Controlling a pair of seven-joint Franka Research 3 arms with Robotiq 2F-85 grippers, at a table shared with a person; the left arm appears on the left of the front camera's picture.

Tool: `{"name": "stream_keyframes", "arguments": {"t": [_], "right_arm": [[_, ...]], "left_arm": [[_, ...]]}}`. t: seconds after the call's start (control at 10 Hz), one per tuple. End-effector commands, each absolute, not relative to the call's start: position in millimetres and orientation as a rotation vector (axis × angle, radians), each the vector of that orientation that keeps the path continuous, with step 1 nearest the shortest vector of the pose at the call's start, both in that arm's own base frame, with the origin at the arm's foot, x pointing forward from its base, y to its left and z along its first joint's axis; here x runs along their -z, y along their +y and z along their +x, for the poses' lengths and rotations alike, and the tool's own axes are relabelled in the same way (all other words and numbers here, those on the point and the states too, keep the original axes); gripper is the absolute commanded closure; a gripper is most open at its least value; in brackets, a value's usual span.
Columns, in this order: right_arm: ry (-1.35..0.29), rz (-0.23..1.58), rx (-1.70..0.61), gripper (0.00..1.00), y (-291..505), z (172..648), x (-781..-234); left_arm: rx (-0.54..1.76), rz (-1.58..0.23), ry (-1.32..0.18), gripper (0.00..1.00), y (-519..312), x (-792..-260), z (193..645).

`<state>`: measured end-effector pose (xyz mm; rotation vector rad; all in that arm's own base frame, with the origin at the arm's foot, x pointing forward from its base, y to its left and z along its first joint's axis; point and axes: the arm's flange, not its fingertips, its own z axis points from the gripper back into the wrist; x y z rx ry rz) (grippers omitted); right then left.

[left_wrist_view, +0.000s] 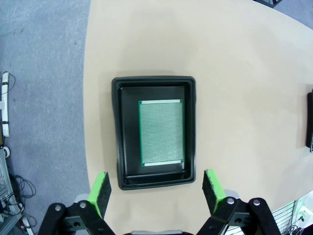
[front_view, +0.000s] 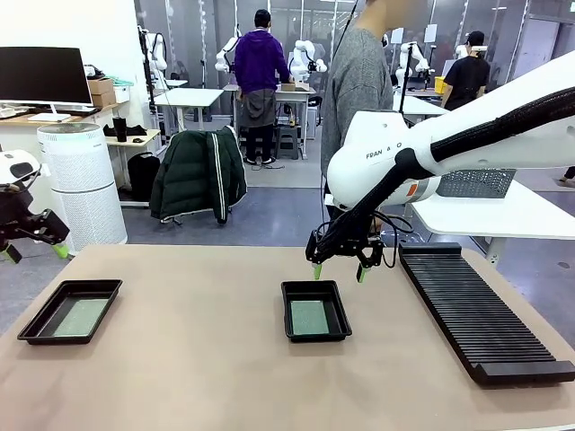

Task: Inspect and transfer BCBs to ESD trays.
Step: Pick up the ESD tray and place it on the left side of the table.

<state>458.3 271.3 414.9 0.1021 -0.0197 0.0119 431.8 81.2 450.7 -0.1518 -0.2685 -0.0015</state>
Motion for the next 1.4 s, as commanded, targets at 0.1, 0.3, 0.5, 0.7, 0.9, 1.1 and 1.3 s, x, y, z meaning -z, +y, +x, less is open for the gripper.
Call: {"name": "stream_keyframes", "arguments": {"t": [0.1, 0.3, 0.5, 0.7, 0.9, 1.1, 1.3], "right_arm": [[-0.021, 0.11, 0.007, 0.0, 256, 448, -419], [-0.037, 0.184, 0.013, 0.0, 219, 434, -422], [-0.067, 0.235, 0.043, 0.0, 181, 427, -420], [-0.078, 0.299, 0.028, 0.0, 147, 423, -411], [-0.091, 0.369, 0.006, 0.0, 117, 425, -398], [-0.126, 0.427, -0.054, 0.0, 91, 426, -386], [-0.162, 0.462, -0.07, 0.0, 72, 429, -376]], "left_arm": [[0.028, -0.233, -0.281, 0.0, 42, -459, 446], [0.032, -0.258, -0.31, 0.0, 4, -463, 445], [0.004, -0.27, -0.259, 0.0, -40, -466, 441], [-0.024, -0.287, -0.223, 0.0, -92, -470, 437], [-0.043, -0.272, -0.201, 0.0, -140, -466, 442], [-0.04, -0.242, -0.178, 0.0, -189, -464, 446], [-0.018, -0.204, -0.154, 0.0, -233, -459, 455]]}}
